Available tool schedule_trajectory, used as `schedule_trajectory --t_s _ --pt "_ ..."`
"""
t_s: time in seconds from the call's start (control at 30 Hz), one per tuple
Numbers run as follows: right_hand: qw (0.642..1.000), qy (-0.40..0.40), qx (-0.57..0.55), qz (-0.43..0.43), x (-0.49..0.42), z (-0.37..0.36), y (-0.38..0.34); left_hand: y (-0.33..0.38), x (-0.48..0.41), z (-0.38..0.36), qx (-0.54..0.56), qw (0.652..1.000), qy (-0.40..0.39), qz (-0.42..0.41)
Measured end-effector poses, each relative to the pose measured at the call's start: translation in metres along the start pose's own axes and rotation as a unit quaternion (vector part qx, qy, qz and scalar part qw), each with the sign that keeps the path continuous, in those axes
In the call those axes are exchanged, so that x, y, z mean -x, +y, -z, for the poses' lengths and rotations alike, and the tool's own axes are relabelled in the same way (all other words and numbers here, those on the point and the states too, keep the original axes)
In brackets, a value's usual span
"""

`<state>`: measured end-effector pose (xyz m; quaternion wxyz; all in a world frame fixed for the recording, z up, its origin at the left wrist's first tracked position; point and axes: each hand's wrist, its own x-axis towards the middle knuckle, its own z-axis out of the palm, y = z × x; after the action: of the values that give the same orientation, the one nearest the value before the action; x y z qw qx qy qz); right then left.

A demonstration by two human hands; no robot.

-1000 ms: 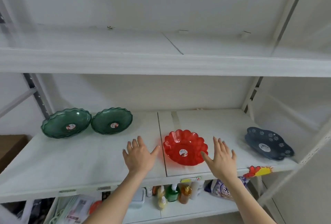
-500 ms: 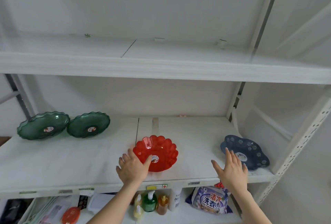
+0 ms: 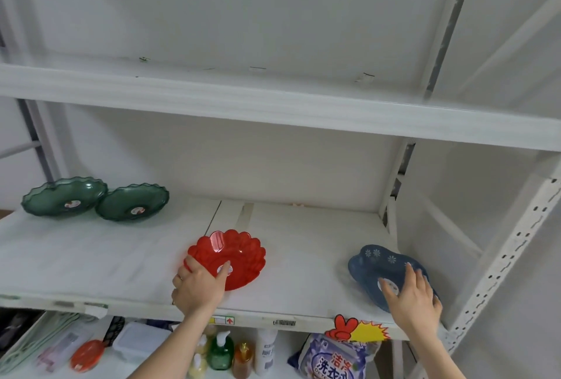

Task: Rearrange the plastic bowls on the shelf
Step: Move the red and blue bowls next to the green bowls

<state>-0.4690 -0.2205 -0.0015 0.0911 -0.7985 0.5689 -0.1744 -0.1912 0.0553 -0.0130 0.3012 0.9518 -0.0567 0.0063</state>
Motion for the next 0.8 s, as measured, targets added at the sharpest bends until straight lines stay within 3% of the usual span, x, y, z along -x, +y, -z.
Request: schedule_trajectory --t_s 0.3,0.57,0.7,0.8 --pt "0.992 0.012 -0.071 -0.099 -0.034 -0.064 0.065 -0.013 -0.009 -0.063 0.064 0.996 -0.023 0.063" --pt "0.967 0.001 -0.183 -0.177 -0.040 -0.103 0.092 -0.021 -0.010 -0.093 0.170 0.984 -0.047 0.036" --pt "0.954 -0.002 -0.232 -0.189 -0.048 -0.103 0.086 -0.020 -0.018 -0.097 0.245 0.964 -0.072 0.068" --pt "0.941 -0.007 -0.260 -0.215 -0.054 -0.111 0.079 -0.024 -0.031 -0.105 0.337 0.928 -0.088 0.135"
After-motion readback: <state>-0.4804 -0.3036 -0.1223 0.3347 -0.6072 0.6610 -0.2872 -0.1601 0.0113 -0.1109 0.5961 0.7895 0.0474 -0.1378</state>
